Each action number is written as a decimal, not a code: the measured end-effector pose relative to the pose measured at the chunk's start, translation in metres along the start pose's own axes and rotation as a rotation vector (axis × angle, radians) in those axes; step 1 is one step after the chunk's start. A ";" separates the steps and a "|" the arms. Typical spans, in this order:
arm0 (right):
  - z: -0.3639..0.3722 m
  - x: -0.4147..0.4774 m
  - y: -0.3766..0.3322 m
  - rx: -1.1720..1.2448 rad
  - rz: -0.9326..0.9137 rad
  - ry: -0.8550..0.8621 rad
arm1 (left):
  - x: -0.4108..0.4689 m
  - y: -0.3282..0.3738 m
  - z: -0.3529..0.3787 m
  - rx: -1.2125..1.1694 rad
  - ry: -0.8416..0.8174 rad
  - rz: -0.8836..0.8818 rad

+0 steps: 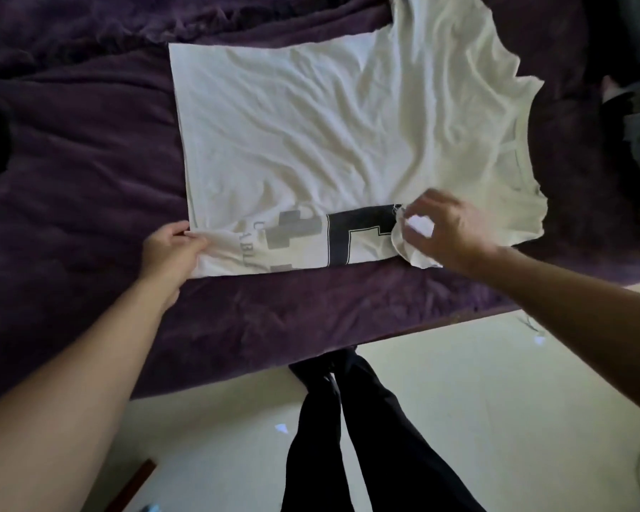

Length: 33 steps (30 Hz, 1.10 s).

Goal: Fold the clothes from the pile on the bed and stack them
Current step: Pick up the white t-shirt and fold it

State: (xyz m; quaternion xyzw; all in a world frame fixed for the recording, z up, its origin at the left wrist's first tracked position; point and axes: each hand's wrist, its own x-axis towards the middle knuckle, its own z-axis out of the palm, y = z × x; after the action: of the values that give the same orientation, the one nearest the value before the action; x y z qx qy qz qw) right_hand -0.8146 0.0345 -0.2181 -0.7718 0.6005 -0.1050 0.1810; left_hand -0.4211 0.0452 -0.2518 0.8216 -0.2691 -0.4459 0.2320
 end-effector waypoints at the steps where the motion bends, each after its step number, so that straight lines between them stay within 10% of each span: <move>1: 0.010 -0.018 -0.002 -0.058 -0.020 -0.123 | -0.001 -0.005 0.005 0.104 -0.005 0.049; 4: 0.039 -0.041 0.019 -0.239 0.173 -0.360 | -0.001 -0.020 0.018 0.485 0.028 0.234; 9: 0.040 -0.027 0.043 -0.037 0.351 -0.011 | 0.004 -0.025 0.019 0.804 0.088 0.462; 14: -0.021 -0.057 0.054 0.146 0.358 0.231 | -0.039 -0.039 0.006 0.856 0.095 0.688; 23: -0.038 -0.197 0.092 -0.105 0.315 -0.116 | -0.100 -0.114 -0.023 0.940 -0.071 0.645; 33: -0.087 -0.059 0.097 0.208 0.624 0.248 | -0.059 -0.050 -0.044 0.699 0.122 0.670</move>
State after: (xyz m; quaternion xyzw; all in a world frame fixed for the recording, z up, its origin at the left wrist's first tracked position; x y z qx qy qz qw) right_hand -0.9492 0.0574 -0.1744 -0.5100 0.8109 -0.1982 0.2074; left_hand -0.3984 0.1272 -0.2257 0.7430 -0.6384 -0.1806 0.0882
